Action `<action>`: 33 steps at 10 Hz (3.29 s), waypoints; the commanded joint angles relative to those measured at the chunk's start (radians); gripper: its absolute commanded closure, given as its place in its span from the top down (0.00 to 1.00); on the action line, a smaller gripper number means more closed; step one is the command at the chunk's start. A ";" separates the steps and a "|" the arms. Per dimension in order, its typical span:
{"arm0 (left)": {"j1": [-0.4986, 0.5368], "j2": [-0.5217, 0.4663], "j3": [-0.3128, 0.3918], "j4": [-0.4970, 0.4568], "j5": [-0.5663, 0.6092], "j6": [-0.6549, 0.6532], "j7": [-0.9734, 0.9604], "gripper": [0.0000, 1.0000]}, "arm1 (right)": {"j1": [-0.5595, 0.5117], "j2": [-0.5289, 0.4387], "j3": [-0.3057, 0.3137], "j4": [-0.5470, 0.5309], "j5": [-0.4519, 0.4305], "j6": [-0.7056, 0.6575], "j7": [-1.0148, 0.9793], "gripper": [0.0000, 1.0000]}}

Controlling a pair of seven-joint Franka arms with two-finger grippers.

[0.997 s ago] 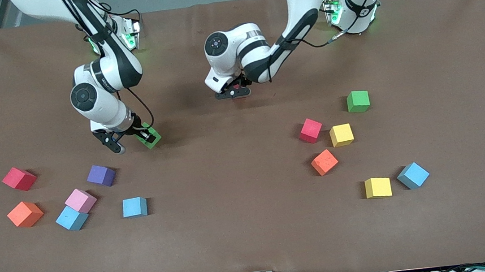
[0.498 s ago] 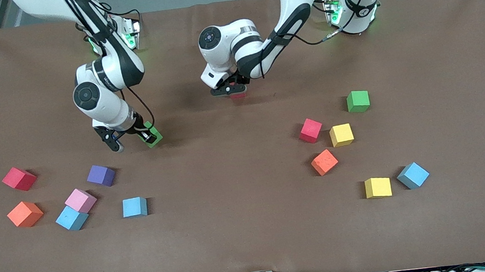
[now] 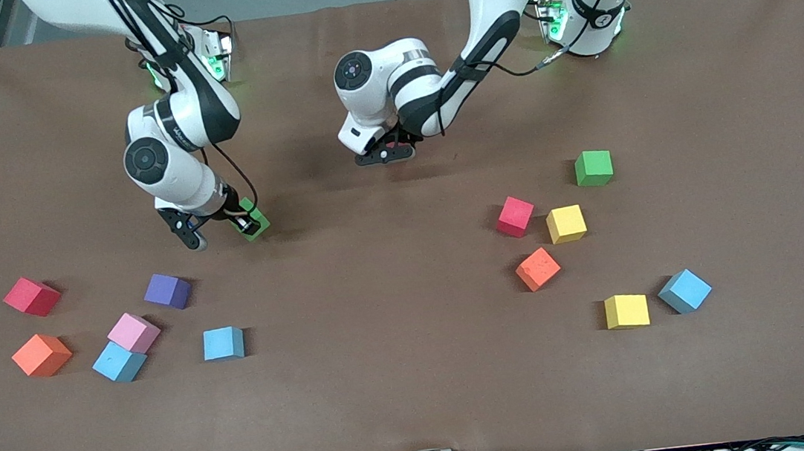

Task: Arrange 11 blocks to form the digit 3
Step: 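Carry the pink block to the table center with the left gripper and release, then grasp the yellow block with the left gripper while the right gripper carries green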

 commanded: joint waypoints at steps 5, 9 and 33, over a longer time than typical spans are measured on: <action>0.285 -0.194 -0.006 -0.034 -0.014 -0.037 -0.052 1.00 | 0.104 -0.065 0.006 0.015 -0.008 -0.137 0.272 0.26; 0.526 -0.208 -0.012 -0.088 -0.003 -0.068 0.049 1.00 | 0.242 -0.060 0.011 0.017 0.061 -0.128 0.466 0.23; 0.861 -0.282 -0.077 -0.373 0.081 0.184 0.545 0.21 | 0.643 0.179 0.006 0.103 0.272 0.183 1.060 0.29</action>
